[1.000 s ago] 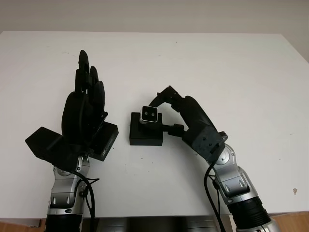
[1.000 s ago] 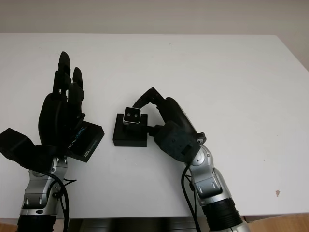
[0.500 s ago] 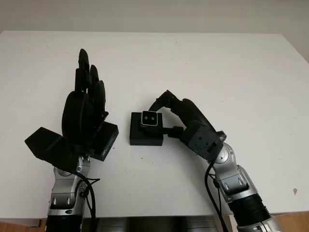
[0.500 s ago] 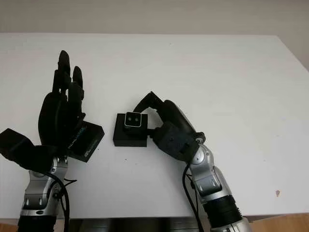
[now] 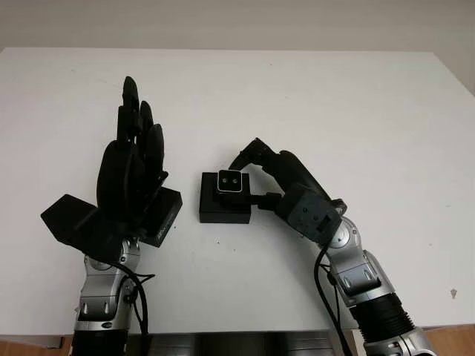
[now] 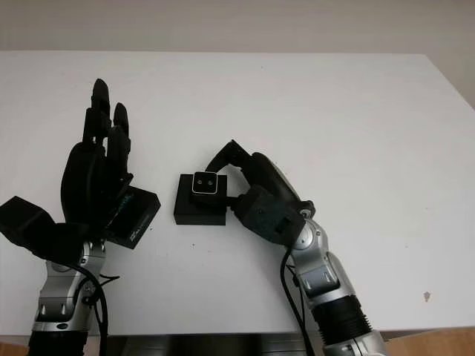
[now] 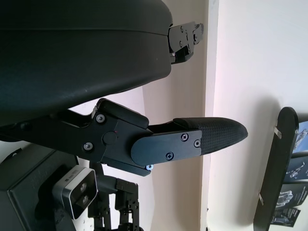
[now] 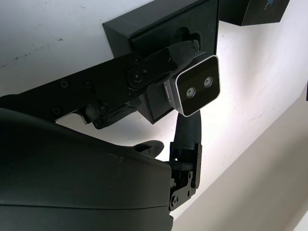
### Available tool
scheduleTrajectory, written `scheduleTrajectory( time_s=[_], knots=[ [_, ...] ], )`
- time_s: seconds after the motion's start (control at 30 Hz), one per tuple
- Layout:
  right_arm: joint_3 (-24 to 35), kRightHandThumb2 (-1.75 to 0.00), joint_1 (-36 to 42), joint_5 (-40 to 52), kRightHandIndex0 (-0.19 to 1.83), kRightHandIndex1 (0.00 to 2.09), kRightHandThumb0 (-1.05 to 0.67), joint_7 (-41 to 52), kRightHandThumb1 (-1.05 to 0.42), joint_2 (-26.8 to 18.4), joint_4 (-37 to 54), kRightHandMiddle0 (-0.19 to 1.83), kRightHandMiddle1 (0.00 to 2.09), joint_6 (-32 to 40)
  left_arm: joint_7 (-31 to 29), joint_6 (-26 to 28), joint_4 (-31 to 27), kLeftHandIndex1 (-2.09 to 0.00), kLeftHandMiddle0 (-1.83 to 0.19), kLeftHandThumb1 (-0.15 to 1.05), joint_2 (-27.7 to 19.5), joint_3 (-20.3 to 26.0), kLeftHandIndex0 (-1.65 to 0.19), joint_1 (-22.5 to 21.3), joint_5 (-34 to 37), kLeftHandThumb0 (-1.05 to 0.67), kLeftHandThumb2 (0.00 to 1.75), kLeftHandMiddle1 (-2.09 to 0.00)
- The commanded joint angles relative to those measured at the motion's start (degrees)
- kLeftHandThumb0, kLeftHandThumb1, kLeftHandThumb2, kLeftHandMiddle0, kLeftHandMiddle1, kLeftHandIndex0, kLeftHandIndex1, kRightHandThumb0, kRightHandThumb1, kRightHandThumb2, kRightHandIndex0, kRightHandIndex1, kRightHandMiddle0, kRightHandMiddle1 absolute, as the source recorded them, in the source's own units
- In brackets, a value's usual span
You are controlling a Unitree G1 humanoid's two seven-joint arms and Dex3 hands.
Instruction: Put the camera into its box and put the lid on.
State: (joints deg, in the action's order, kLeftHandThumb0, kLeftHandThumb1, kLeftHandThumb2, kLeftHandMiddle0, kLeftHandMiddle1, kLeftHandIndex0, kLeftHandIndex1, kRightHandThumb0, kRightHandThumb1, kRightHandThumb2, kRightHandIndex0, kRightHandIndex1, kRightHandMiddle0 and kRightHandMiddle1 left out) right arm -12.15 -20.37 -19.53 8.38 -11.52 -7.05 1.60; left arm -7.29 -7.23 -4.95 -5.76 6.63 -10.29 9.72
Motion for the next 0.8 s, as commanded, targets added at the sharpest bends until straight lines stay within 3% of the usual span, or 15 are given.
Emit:
scheduleTrajectory(
  time_s=[0.0,0.77],
  knots=[
    [0.13,-0.05,-0.54,0.28,0.34,0.16,-0.4,0.13,-0.99,-0.26,0.22,0.26,1.83,-0.49,-0.06,-0.26,-0.78,0.0,0.19,1.05,0.25,-0.19,0.19,0.4,0.0,-0.76,0.55,0.0],
    [-0.53,-0.06,0.01,0.67,0.34,0.15,-0.39,0.88,-0.99,-0.21,-0.57,0.25,1.84,-1.97,0.41,-0.1,-0.78,0.0,0.19,1.05,0.51,-0.44,0.19,0.3,-0.19,-0.77,0.55,0.0]
  ],
)
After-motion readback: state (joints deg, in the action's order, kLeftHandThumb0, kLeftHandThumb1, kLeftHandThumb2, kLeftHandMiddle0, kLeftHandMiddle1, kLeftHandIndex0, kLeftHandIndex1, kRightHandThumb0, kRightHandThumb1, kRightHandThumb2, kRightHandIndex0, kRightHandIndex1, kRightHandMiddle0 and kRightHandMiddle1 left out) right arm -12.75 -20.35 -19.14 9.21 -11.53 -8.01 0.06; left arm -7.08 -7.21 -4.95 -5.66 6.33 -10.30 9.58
